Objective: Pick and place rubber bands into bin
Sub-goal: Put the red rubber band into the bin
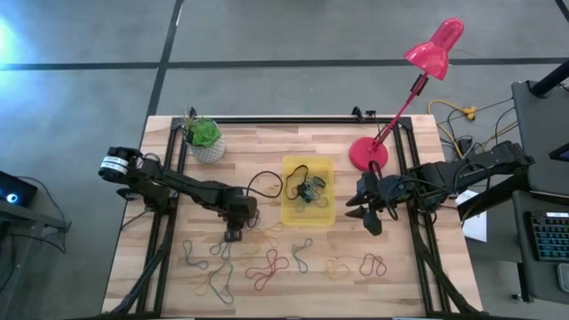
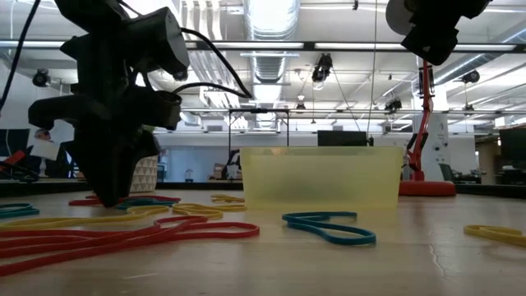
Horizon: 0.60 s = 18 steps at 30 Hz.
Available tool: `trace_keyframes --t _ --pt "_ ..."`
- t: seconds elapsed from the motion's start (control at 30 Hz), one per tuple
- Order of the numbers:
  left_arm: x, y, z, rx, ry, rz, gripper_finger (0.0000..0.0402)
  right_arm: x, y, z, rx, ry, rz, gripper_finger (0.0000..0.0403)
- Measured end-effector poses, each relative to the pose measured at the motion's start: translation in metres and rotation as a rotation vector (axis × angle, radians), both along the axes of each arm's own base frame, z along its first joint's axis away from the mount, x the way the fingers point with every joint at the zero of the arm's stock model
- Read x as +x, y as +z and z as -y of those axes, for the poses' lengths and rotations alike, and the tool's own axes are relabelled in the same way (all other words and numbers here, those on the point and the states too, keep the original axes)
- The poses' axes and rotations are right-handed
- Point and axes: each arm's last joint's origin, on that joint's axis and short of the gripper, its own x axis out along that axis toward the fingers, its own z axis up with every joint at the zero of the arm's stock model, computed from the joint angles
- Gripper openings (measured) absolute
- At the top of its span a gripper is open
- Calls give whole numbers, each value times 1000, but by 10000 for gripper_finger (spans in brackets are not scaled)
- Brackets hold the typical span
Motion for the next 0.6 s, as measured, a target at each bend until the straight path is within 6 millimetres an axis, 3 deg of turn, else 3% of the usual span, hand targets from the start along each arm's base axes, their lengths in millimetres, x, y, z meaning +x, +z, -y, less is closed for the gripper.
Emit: trace_keyframes --t 0.17,0.37,0.6 --pt "0 0 0 14 30 1 84 0 0 0 0 0 0 143" --pt "0 0 0 9 28 2 9 0 0 0 0 0 0 142" --pt "-1 3 -1 24 34 14 1 0 0 0 0 0 0 132"
